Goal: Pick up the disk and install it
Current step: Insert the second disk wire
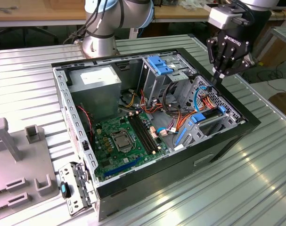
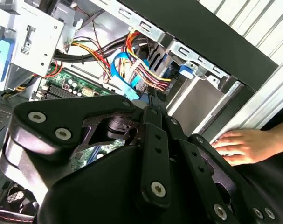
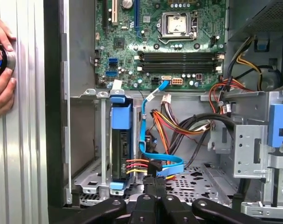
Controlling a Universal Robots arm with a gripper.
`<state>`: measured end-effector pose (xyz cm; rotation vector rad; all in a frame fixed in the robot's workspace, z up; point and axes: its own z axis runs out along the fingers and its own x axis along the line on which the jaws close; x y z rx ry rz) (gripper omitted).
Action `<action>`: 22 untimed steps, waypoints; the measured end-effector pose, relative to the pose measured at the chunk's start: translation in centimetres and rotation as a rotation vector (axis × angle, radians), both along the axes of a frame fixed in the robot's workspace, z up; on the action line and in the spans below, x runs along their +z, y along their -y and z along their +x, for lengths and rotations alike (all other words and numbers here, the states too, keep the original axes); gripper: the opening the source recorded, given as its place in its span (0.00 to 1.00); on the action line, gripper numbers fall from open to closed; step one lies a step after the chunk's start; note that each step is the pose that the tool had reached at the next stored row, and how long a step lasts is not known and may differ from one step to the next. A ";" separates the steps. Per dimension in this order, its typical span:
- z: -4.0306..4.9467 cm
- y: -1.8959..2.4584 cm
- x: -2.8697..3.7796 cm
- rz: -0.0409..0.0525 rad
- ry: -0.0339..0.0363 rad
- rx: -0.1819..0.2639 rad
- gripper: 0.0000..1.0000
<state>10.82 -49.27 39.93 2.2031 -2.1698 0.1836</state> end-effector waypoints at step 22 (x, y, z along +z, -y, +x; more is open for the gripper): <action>0.46 -0.64 -0.99 -0.0496 -0.0468 0.007 0.26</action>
